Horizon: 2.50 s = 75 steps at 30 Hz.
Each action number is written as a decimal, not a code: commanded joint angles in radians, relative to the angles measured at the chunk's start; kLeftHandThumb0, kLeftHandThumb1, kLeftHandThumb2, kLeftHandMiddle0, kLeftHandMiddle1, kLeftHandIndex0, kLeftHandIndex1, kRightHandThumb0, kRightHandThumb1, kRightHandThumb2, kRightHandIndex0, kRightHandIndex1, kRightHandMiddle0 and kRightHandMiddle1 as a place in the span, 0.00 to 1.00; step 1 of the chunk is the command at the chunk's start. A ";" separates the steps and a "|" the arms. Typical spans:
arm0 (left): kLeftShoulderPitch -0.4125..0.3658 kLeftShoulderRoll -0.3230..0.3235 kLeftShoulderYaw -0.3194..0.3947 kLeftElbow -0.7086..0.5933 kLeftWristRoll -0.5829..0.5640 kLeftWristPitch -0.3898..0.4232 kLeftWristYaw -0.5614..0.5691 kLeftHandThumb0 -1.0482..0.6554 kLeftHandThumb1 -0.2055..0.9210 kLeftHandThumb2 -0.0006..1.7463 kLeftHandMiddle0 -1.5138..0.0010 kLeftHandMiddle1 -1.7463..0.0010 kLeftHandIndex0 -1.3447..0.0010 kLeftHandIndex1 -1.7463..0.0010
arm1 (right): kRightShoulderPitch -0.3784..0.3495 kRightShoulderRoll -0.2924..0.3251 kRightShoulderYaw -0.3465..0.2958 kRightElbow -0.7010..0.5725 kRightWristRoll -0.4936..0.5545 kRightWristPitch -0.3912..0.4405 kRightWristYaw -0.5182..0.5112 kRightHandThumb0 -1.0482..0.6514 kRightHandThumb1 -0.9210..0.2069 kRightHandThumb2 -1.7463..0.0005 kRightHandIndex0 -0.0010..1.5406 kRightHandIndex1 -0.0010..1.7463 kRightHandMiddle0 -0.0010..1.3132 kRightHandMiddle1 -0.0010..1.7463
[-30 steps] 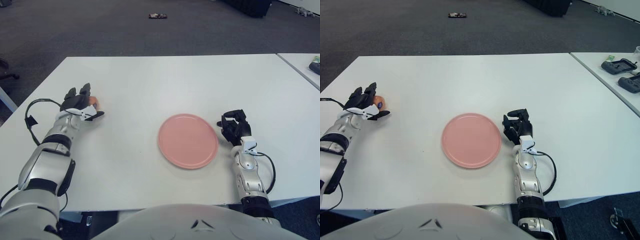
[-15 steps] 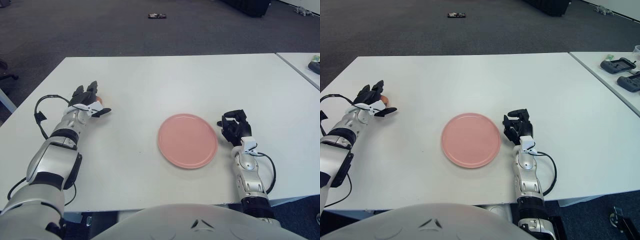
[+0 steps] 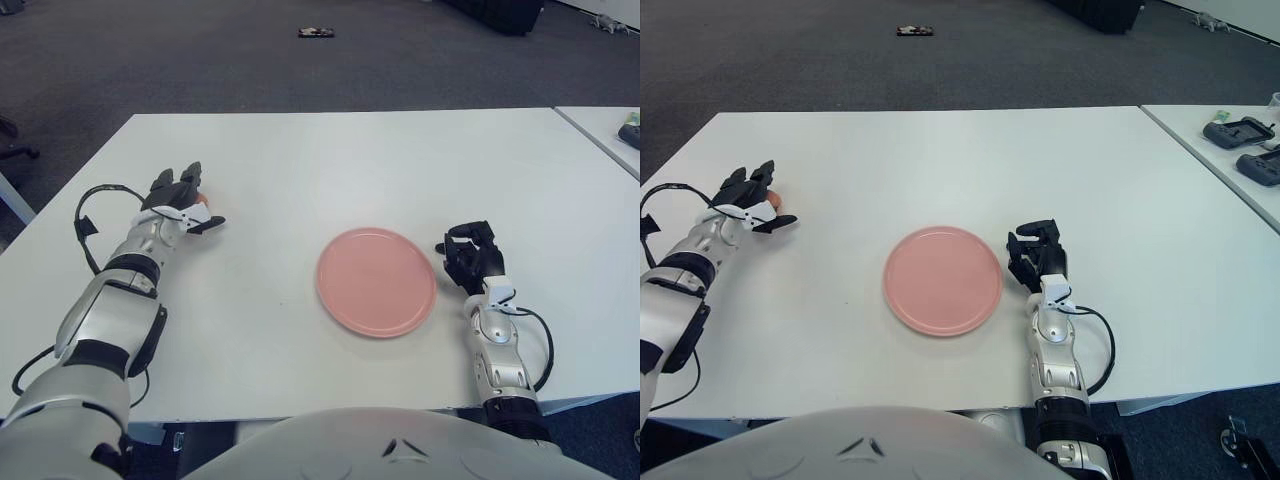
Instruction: Put the apple into the plate.
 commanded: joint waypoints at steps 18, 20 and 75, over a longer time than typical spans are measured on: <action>-0.004 -0.042 -0.024 0.018 0.003 -0.030 -0.005 0.13 0.65 0.41 1.00 0.58 1.00 0.52 | 0.004 -0.001 -0.004 -0.027 -0.009 0.007 -0.014 0.41 0.04 0.66 0.33 0.70 0.16 1.00; -0.002 -0.044 -0.026 0.017 0.008 -0.031 0.029 0.19 0.54 0.51 0.98 0.39 1.00 0.34 | 0.005 -0.002 -0.004 -0.028 -0.010 0.007 -0.014 0.41 0.03 0.67 0.33 0.70 0.16 1.00; 0.001 -0.037 -0.079 0.012 0.044 -0.068 0.179 0.92 0.33 0.86 0.52 0.00 0.33 0.00 | -0.006 -0.011 -0.021 -0.010 0.012 -0.030 0.006 0.41 0.02 0.68 0.32 0.69 0.16 1.00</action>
